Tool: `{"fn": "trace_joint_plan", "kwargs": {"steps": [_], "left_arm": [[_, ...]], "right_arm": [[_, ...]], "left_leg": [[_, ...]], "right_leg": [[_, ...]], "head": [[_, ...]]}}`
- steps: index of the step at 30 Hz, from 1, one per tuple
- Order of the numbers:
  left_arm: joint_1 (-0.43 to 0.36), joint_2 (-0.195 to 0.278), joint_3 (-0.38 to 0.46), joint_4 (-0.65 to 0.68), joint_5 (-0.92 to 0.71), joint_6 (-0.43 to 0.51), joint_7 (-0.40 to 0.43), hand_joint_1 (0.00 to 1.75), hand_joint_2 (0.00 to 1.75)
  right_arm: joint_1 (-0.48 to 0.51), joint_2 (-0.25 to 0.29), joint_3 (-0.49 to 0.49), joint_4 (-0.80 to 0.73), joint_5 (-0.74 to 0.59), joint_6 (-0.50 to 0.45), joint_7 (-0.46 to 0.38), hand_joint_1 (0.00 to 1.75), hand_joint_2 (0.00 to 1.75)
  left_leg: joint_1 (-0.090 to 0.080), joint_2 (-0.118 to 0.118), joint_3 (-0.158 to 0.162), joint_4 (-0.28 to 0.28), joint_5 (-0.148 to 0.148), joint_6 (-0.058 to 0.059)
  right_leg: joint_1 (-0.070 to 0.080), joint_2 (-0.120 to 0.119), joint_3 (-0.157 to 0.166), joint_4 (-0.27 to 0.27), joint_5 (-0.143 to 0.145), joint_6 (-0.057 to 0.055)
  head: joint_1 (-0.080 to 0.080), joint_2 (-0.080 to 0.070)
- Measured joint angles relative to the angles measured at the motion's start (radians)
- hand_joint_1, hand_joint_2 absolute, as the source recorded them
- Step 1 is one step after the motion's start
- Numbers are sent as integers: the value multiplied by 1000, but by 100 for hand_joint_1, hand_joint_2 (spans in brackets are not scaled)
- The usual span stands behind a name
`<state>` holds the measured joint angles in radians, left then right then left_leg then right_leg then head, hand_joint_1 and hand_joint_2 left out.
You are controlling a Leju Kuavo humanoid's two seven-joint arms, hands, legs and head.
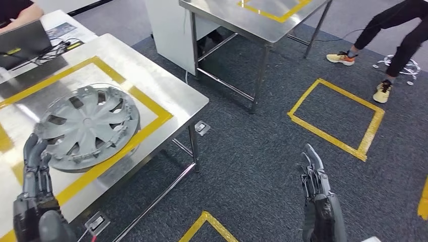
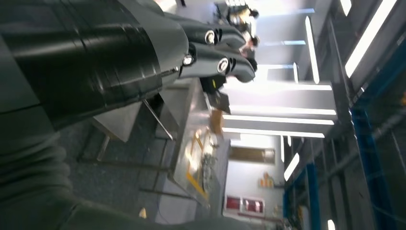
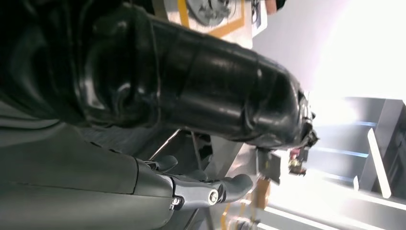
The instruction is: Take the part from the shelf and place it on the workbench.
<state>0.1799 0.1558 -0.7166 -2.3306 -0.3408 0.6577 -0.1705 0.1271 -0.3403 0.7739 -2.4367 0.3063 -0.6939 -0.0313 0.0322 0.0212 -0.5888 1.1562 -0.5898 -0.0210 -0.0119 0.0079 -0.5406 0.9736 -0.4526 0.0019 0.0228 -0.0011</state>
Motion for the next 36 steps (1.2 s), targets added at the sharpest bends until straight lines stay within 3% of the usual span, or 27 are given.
{"fn": "trace_joint_plan", "kwargs": {"steps": [2,3,5,6,8,9,11,13,15,17,18,19,20,22,24,26,27,29,30,32,33,34,36], "left_arm": [[1,3,7,0,18,0,-26,0,0],[1,4,11,0,24,0,-30,0,0],[1,7,18,0,40,0,-33,0,0],[0,9,19,0,46,0,-33,0,0],[-4,14,19,1,57,0,-23,0,0],[-10,19,17,2,71,-2,-15,0,0],[-29,34,6,3,135,-8,-3,0,0],[-47,46,-8,4,213,-15,-2,0,0],[-52,56,-19,5,253,-16,-4,0,0],[-53,65,-25,8,267,-11,-4,0,0],[-52,69,-26,10,269,-8,-5,0,0],[-51,71,-26,12,266,-6,-6,0,0],[-49,73,-26,14,253,-4,-5,0,0],[-40,76,-26,15,196,-2,6,0,0],[-33,77,-26,16,118,-2,28,0,0],[-29,77,-25,16,64,-2,50,0,0],[-28,77,-25,17,52,-1,58,0,0],[-24,77,-24,17,42,-1,65,0,0],[-21,77,-23,18,40,-1,66,0,0],[-15,78,-21,20,40,0,64,0,0],[-14,78,-20,21,40,0,62,0,0],[-13,78,-20,21,41,0,58,0,0],[-11,80,-20,22,39,0,51,0,0]], "right_arm": [[0,0,0,0,4,0,5,0,0],[0,0,0,0,5,0,6,0,0],[0,0,0,0,7,0,8,0,0],[0,0,0,0,8,0,9,0,0],[1,0,0,0,8,0,11,0,0],[2,0,0,0,8,0,12,0,0],[4,1,0,0,6,0,12,0,0],[5,0,0,-1,5,0,12,0,0],[6,0,0,-1,3,-1,12,0,0],[10,0,0,0,4,-1,13,0,0],[15,1,-1,0,5,-1,13,0,0],[19,1,-2,0,5,-1,13,0,0],[24,1,-4,0,5,-1,13,0,0],[31,1,-9,0,7,-1,11,0,0],[36,2,-14,-1,14,-1,9,0,0],[44,5,-19,-2,23,-1,11,0,0],[49,7,-21,-4,27,-1,12,0,0],[55,11,-24,-6,33,-1,13,0,0],[56,13,-26,-5,34,-1,16,0,0],[60,17,-30,-5,37,-1,21,0,0],[65,19,-33,-5,36,-1,23,0,0],[71,22,-36,-4,32,-1,21,0,0],[83,27,-43,-1,16,-1,8,0,0]], "left_leg": [[-2,-17,-64,107,-24,0],[-3,-20,-73,105,-5,2],[-2,-37,-44,5,72,8],[-1,-60,-21,-55,99,10],[1,-95,16,-130,115,14],[-1,-99,22,-135,108,15],[-2,-79,30,-142,108,23],[2,-52,39,-151,107,33],[-1,-21,44,-153,102,41],[-5,10,45,-153,97,45],[-7,25,47,-153,94,46],[-9,37,51,-153,91,46],[-10,49,56,-153,87,45],[-14,70,68,-154,79,40],[-16,88,78,-157,72,30],[-15,105,88,-164,68,18],[-14,95,90,-160,61,13],[-10,43,69,-103,23,7],[-9,11,41,-43,-5,6],[-9,-15,-29,83,-44,3],[-8,-19,-52,113,-39,2],[-7,-21,-57,102,-14,2],[-2,-46,-22,-13,65,3]], "right_leg": [[3,30,0,2,-3,-4],[4,45,1,5,-5,-3],[3,79,4,13,-14,1],[4,93,4,19,-19,5],[1,121,-6,31,-27,18],[-3,132,-17,34,-27,26],[-9,145,-31,35,-27,38],[-6,102,-53,77,-51,48],[-4,34,-114,193,-105,56],[-6,6,-175,298,-138,61],[-6,1,-182,305,-130,61],[-6,-3,-172,280,-107,60],[-5,-11,-142,221,-72,57],[2,-50,-79,95,-23,43],[11,-74,-48,40,-11,28],[13,-56,-41,34,-9,16],[11,-45,-36,26,-6,10],[5,-21,-16,11,1,-1],[3,-10,-15,8,3,-5],[4,18,-15,8,4,-10],[4,34,-14,9,3,-10],[3,50,-12,11,1,-9],[1,83,-11,19,-6,-2]], "head": [[-12,0],[-15,0],[-23,0],[-26,0],[-30,0],[-30,0],[-30,0],[-19,0],[-3,0],[5,0],[7,0],[10,0],[14,0],[18,0],[19,0],[19,0],[18,0],[9,0],[1,0],[-10,0],[-15,0],[-18,0],[-25,0]]}}
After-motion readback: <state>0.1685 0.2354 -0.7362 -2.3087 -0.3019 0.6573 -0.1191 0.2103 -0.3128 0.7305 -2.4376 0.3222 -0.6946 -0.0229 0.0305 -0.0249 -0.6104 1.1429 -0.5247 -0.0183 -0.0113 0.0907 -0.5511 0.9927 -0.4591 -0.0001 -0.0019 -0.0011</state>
